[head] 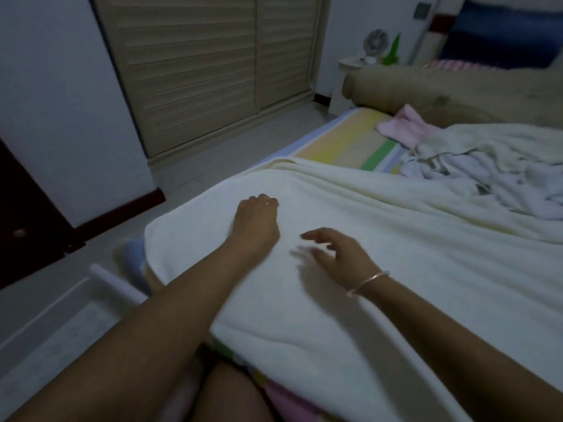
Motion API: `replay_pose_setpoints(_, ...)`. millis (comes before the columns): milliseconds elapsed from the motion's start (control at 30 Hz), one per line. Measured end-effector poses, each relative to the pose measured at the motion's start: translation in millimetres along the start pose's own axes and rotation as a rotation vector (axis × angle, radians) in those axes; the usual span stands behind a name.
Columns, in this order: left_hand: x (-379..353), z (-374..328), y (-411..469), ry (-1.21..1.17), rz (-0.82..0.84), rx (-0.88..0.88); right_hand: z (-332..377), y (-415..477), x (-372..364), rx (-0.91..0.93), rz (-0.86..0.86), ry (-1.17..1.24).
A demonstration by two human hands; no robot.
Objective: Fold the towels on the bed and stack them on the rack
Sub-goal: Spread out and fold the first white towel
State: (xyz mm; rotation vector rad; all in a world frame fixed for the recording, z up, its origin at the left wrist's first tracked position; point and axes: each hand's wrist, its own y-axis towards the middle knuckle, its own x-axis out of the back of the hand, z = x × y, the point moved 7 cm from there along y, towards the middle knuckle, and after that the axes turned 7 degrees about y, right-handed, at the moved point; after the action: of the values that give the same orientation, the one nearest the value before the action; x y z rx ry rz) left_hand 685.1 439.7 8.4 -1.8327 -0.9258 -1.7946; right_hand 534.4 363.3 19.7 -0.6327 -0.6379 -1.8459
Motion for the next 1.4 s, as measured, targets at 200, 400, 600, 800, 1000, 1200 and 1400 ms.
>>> replay_pose_setpoints(200, -18, -116, 73, -0.214, -0.003, -0.198, -151, 51, 152, -0.330, -0.229, -0.456)
replay_pose_setpoints(400, -40, -174, 168, -0.254, -0.068, -0.223, -243, 107, 253, -0.491, -0.284, -0.586)
replay_pose_setpoints(600, -89, -213, 231, -0.074, 0.126, -0.269, -286, 146, 227, -0.592, 0.159, -0.921)
replay_pose_setpoints(800, -76, -222, 261, 0.008, -0.157, -0.126, -249, 191, 260, -0.654, -0.076, -1.107)
replay_pose_setpoints(1000, -33, -176, 333, -0.073, -0.457, 0.104, -201, 333, 291, -0.226, -0.536, -1.117)
replay_pose_setpoints(1200, -105, -159, 399, 0.039, -0.377, 0.022, -319, 434, 231, -0.344, -0.528, -0.950)
replay_pose_setpoints(1400, -105, -152, 417, -0.087, -0.504, -0.033, -370, 436, 209, -0.123, -0.658, -0.291)
